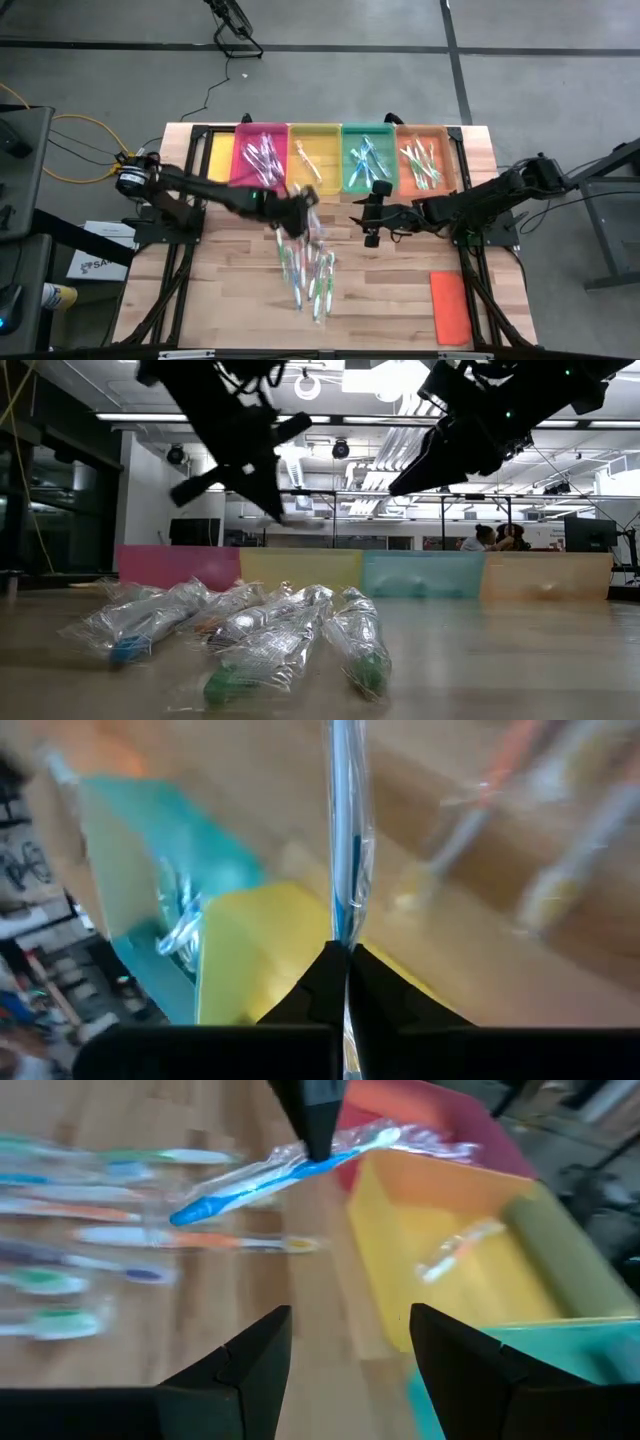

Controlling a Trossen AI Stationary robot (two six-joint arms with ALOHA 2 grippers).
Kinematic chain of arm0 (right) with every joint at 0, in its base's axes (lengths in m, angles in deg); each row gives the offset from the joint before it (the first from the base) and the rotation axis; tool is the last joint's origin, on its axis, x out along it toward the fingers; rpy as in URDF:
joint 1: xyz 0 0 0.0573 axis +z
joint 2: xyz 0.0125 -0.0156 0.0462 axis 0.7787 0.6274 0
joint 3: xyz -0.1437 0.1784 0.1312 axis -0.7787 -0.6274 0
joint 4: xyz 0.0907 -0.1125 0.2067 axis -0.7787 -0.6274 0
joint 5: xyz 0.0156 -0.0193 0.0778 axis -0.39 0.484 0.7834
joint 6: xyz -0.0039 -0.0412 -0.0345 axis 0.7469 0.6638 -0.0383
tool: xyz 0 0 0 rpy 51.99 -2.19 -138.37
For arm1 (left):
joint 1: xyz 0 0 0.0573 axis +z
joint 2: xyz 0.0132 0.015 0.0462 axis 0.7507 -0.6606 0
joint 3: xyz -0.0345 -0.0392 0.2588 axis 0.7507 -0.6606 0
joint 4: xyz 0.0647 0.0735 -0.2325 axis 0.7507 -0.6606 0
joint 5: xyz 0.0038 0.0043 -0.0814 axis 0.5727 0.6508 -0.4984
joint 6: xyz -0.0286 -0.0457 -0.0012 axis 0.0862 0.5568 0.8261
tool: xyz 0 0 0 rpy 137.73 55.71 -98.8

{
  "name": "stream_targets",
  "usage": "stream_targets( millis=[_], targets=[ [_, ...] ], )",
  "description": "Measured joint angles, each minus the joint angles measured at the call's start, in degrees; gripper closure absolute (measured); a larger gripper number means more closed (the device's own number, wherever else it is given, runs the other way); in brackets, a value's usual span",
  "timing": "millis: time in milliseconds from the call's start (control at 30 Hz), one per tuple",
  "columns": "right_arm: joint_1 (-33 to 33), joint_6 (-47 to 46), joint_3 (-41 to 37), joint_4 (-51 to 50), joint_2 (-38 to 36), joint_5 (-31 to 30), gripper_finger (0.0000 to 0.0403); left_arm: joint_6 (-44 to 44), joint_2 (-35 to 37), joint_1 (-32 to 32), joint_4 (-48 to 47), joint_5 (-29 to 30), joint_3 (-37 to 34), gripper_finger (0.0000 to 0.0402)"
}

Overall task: Pick & Place Toothbrushes
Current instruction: Put the blue toothbrush into the green bin

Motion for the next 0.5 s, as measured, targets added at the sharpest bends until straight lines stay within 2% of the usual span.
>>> stream_targets(
  millis=[200, 300, 367, 500],
  targets=[
    [-0.1, 2.5, 0.0, 0.8, 0.4, -4.3, 0.0204, 3.9, 1.9, 11.8, 9.7, -14.7, 0.0, 0.0401],
    [-1.0, 5.0, 0.0, 2.3, 0.4, -6.1, 0.0204, 7.5, 2.2, 17.2, 16.3, -24.4, 0.2, 0.0401],
    [-2.4, 7.3, 0.0, 5.0, 0.4, -6.3, 0.0204, 9.9, 2.3, 20.5, 19.6, -30.8, 0.1, 0.0401],
    [-6.7, 12.2, 0.0, 12.1, 0.4, -4.5, 0.0204, 14.3, 1.9, 26.1, 25.6, -39.5, 0.1, 0.0401]
  ],
)
